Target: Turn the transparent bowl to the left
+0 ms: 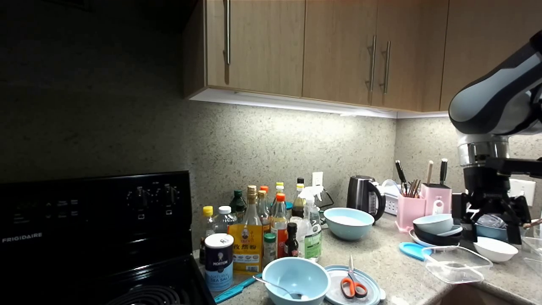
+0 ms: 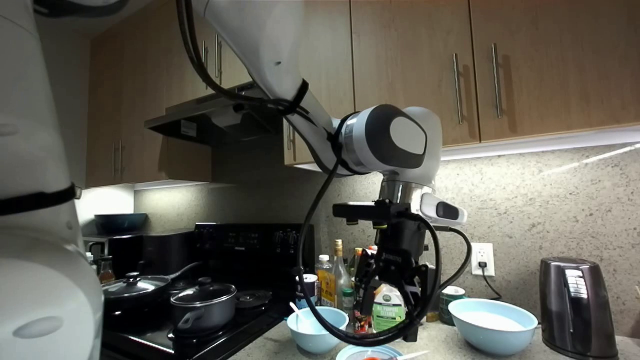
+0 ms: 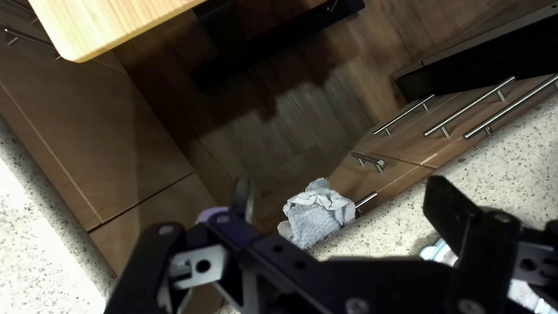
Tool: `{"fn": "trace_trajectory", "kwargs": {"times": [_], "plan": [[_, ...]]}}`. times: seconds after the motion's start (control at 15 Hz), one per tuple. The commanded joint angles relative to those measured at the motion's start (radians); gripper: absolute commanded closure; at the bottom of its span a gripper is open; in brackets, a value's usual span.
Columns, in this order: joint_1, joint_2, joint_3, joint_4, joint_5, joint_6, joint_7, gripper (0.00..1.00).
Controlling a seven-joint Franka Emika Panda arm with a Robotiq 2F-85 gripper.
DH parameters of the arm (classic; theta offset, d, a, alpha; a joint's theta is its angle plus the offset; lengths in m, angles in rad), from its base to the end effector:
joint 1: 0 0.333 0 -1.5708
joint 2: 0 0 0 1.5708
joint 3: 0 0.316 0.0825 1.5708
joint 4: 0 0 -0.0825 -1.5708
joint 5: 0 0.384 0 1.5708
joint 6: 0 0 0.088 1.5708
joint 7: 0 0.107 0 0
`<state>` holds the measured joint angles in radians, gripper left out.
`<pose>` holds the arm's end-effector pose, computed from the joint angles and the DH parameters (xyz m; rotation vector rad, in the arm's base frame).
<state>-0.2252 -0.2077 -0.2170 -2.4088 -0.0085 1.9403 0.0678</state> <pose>0.3903 -0.1852 0.3714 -2.9397 0.7435 0.3876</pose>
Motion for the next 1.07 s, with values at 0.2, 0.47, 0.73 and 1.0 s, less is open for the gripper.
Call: {"fn": "trace_trajectory", "kwargs": {"times": [0.2, 0.47, 0.73, 1.0], "plan": [[-0.006, 0.142, -0.008, 0.172, -0.034, -0.001, -0.023, 0.00], [-0.014, 0.318, -0.032, 0.372, -0.026, -0.041, -0.087, 0.00], [-0.014, 0.343, -0.031, 0.397, -0.015, -0.040, -0.048, 0.00], [-0.013, 0.346, -0.029, 0.398, -0.015, -0.039, -0.048, 0.00]]}}
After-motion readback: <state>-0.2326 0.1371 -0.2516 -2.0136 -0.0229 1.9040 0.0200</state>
